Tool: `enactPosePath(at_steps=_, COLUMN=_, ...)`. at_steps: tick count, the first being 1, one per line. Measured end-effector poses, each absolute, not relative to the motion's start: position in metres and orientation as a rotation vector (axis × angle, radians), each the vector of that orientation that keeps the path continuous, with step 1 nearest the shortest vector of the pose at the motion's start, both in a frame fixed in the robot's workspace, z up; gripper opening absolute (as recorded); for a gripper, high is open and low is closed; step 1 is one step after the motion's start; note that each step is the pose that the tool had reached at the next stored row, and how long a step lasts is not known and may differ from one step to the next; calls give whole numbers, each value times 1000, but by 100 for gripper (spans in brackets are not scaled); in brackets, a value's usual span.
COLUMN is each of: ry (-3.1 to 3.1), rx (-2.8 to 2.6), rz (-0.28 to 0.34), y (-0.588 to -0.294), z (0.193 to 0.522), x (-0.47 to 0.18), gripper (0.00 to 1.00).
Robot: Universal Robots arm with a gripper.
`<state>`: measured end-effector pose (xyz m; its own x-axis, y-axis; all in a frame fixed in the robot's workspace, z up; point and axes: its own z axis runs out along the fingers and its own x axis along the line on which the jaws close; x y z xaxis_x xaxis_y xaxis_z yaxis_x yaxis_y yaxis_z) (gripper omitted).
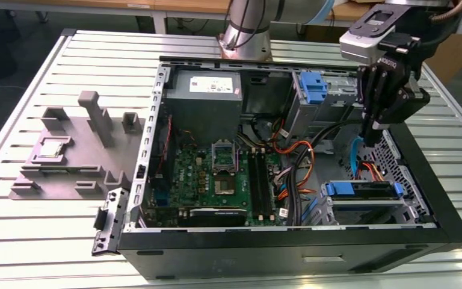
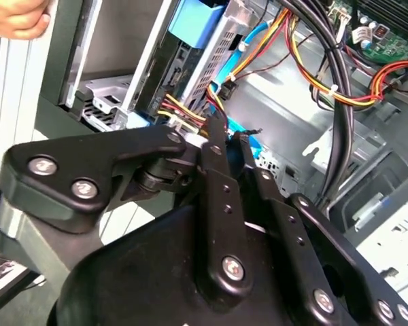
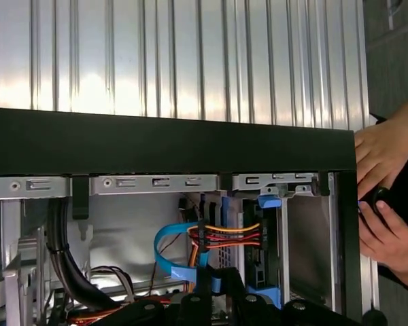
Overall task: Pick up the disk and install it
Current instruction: 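Insert the second disk wire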
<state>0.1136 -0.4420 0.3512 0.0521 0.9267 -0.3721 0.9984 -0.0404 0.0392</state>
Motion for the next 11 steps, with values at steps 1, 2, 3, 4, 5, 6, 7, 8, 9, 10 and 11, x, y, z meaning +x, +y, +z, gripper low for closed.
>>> enactPosePath(at_steps=1, ry=1951, rx=2047, rz=-356, y=-442, z=349, x=114, gripper=23)
enactPosePath(at_steps=2, ry=1951, rx=2047, rz=-356, y=-443, z=347, x=114, gripper=17)
enactPosePath(at_steps=3, ry=1951, rx=2047, rz=-356, y=-443, z=346, x=114, gripper=16)
enactPosePath(at_steps=4, ry=1951, rx=2046, rz=-356, y=-444, z=344, x=114, gripper=16)
enactPosePath(at_steps=5, ry=1950, rx=2046, rz=-357, y=-444, z=343, x=114, gripper=16)
enactPosePath(at_steps=6, ry=1950, rx=2045, rz=-358, y=-444, z=342, x=114, gripper=16)
enactPosePath(at_steps=7, ry=1949, rx=2044, rz=-359, y=-445, z=341, x=114, gripper=16)
enactPosePath(at_steps=8, ry=1948, rx=2044, rz=-360, y=-445, z=340, x=114, gripper=16)
enactPosePath(at_steps=9, ry=1947, rx=2043, rz=-361, y=-446, z=339, x=114, gripper=16)
enactPosePath(at_steps=10, ry=1946, rx=2041, rz=-363, y=-446, z=339, x=114, gripper=16)
enactPosePath(at_steps=11, ry=1945, rx=2040, rz=-366, y=-446, z=338, x=114, gripper=17)
